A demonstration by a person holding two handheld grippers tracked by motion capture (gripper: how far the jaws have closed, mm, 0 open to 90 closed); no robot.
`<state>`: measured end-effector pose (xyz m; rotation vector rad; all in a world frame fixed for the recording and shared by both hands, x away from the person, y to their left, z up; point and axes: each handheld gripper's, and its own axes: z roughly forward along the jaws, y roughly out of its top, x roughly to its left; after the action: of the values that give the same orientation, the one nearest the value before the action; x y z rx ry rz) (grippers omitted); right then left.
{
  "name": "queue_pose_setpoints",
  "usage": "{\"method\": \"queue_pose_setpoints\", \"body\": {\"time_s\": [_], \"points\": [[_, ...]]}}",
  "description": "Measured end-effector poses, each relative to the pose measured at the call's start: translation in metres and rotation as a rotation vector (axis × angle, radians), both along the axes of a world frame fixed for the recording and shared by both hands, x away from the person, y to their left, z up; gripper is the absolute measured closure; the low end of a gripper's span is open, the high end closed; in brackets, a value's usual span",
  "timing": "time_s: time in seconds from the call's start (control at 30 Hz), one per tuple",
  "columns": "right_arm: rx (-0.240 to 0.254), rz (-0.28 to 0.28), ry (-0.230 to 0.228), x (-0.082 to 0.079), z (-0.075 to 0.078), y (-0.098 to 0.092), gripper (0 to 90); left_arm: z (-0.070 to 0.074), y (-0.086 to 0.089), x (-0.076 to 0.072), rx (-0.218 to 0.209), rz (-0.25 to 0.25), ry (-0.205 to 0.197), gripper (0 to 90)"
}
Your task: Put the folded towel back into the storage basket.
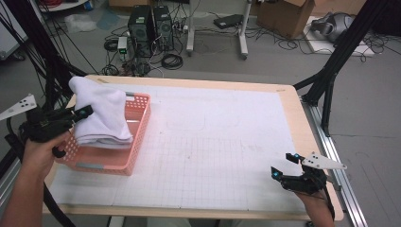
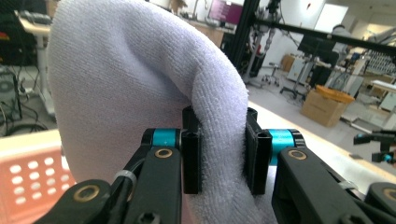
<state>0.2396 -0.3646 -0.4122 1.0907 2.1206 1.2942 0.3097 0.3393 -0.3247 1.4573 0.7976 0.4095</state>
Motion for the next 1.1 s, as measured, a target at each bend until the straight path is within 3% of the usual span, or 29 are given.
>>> {"method": "queue_pose_setpoints", "body": {"time_s": [0.4,0.73,0.93,1.1], "points": [[-0.018,-0.003,0.011,-0.001,-0.003,-0.001,17.0,-0.024,0.001,0.01,0.027,0.005,0.082,72.3],[-0.027,-0.003,0.016,-0.002,-0.003,0.0,17.1,-0.043,0.001,0.018,0.051,0.023,0.176,71.7],[-0.03,0.0,0.022,-0.002,-0.005,0.001,17.1,-0.045,0.003,0.02,0.068,0.041,0.213,70.6],[-0.035,0.002,0.027,-0.002,-0.006,0.002,17.1,-0.044,0.003,0.023,0.085,0.067,0.28,64.3]]}}
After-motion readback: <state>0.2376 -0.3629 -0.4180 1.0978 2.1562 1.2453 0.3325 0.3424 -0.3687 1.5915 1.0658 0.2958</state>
